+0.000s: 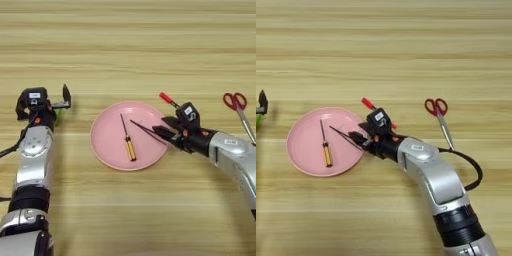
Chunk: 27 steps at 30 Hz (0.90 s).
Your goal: Move the objects on the table
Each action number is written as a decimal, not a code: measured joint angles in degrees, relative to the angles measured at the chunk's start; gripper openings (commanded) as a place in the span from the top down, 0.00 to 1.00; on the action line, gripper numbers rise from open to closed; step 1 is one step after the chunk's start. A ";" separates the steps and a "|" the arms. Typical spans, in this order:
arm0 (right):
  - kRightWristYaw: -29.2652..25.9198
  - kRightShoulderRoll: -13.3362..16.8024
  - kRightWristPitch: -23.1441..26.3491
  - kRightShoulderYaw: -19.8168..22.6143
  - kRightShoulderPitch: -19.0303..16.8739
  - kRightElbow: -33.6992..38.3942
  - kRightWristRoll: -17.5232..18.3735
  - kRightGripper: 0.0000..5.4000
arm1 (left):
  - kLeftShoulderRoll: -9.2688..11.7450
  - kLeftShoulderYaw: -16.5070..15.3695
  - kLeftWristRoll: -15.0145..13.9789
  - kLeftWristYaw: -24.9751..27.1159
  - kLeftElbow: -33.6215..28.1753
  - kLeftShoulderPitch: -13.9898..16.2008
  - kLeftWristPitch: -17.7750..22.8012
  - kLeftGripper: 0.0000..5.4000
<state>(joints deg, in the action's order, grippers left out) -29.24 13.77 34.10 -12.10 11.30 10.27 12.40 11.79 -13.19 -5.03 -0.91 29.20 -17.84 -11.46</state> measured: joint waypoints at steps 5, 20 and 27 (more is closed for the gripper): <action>1.18 0.19 -2.23 1.84 0.80 -1.82 -0.59 0.46 | 0.00 0.00 0.00 0.00 0.00 0.00 0.00 0.00; 4.51 1.24 -10.92 5.65 3.02 -11.39 -4.51 0.17 | -0.01 0.05 0.01 0.00 0.02 0.00 -0.01 0.00; 4.98 1.30 -14.67 6.26 3.03 -17.60 -5.68 0.03 | -0.01 0.05 0.01 0.00 0.09 0.00 -0.01 0.00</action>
<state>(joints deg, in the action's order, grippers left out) -24.26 15.07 19.43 -5.85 14.32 -7.33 6.72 11.78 -13.14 -5.02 -0.91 29.29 -17.84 -11.47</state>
